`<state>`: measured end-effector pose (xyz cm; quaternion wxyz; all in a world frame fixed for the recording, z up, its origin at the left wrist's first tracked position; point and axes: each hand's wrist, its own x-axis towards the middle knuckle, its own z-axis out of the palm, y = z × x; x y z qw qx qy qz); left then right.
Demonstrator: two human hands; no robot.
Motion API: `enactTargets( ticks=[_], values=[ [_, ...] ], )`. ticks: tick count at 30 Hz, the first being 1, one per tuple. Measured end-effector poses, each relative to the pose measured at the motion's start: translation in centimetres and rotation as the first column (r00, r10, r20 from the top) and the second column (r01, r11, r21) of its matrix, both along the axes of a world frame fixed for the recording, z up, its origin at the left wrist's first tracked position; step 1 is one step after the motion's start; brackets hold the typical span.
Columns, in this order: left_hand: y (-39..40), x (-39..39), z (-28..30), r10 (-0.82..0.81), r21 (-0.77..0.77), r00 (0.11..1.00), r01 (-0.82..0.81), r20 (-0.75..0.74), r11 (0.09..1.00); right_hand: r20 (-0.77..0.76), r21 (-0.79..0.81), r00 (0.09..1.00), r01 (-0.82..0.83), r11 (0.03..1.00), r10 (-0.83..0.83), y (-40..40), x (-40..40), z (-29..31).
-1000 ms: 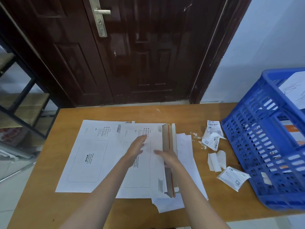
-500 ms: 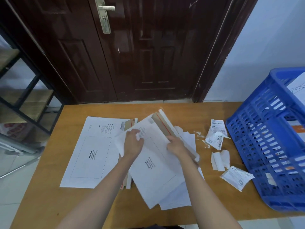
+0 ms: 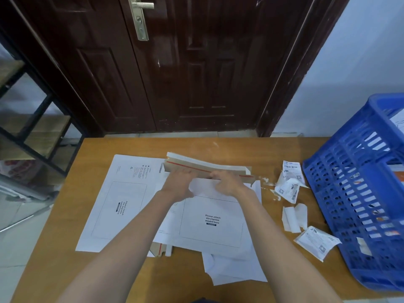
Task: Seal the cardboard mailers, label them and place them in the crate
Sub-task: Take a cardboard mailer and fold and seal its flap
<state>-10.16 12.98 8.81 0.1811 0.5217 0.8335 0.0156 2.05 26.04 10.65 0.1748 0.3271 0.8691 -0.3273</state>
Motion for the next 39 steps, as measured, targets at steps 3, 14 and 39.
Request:
enactTargets(
  ticks=[3,14,39],
  values=[
    [0.0,-0.7,0.1,-0.003,0.011,0.996,0.002,0.092,1.000,0.075,-0.053,0.997,0.039,0.998,-0.035,1.7,-0.3,-0.5],
    [-0.7,-3.7,-2.9,0.194,-0.200,0.875,-0.115,0.444,0.973,0.222,-0.030,0.975,0.011,0.999,-0.004,4.2,-0.2,-3.2],
    [-3.4,-4.3,-6.3,0.397,-0.304,0.816,-0.286,0.420,0.909,0.308,0.237,0.948,0.001,0.971,-0.076,3.7,1.0,-7.7]
  ],
)
